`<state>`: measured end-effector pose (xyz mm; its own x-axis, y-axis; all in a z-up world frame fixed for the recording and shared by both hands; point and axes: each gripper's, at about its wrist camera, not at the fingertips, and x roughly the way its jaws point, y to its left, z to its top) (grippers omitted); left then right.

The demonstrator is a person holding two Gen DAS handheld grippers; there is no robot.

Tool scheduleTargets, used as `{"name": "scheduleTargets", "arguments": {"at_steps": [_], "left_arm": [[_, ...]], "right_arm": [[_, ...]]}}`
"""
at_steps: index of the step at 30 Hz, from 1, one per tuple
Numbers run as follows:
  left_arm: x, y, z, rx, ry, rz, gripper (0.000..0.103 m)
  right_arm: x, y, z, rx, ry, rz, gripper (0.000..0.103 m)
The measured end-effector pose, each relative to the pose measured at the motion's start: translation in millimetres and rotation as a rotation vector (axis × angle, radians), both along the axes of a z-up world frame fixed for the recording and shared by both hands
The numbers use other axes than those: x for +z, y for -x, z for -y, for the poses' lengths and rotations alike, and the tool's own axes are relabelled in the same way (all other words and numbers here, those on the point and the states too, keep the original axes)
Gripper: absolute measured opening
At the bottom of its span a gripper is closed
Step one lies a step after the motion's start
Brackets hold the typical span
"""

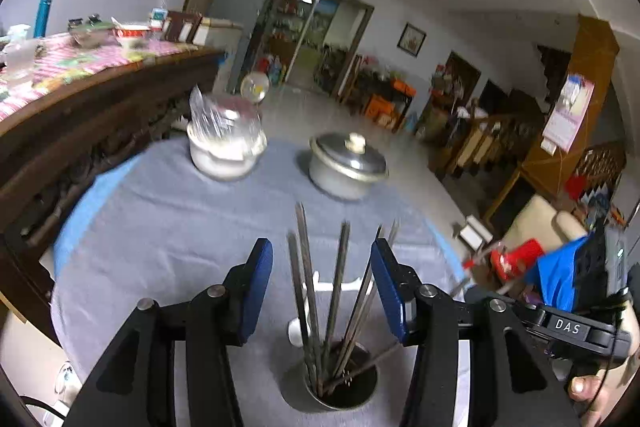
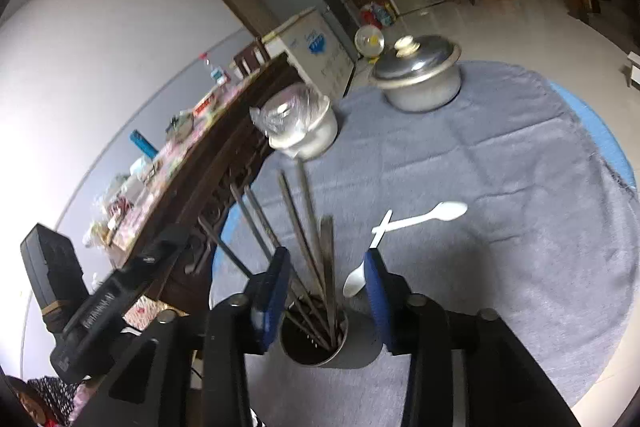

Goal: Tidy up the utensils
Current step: 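Move both open grippers back toward the white spoons on the cloth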

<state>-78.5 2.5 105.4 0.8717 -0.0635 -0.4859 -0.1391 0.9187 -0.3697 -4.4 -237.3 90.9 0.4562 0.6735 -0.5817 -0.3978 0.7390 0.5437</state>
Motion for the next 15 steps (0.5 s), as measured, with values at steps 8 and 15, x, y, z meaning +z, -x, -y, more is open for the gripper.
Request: {"name": "scheduleTargets", "arguments": {"at_steps": [8,15], "left_arm": [[6,13,-71,0.178,0.067,0.034,0.065],[-67,-17,-124,0.254,0.139,-0.214,0.065]], "right_arm": [[-11,-25,38,-0.105,-0.007,-0.028,0.053],[-93,-85,36,-0.077,0.245,-0.194,0.053]]}}
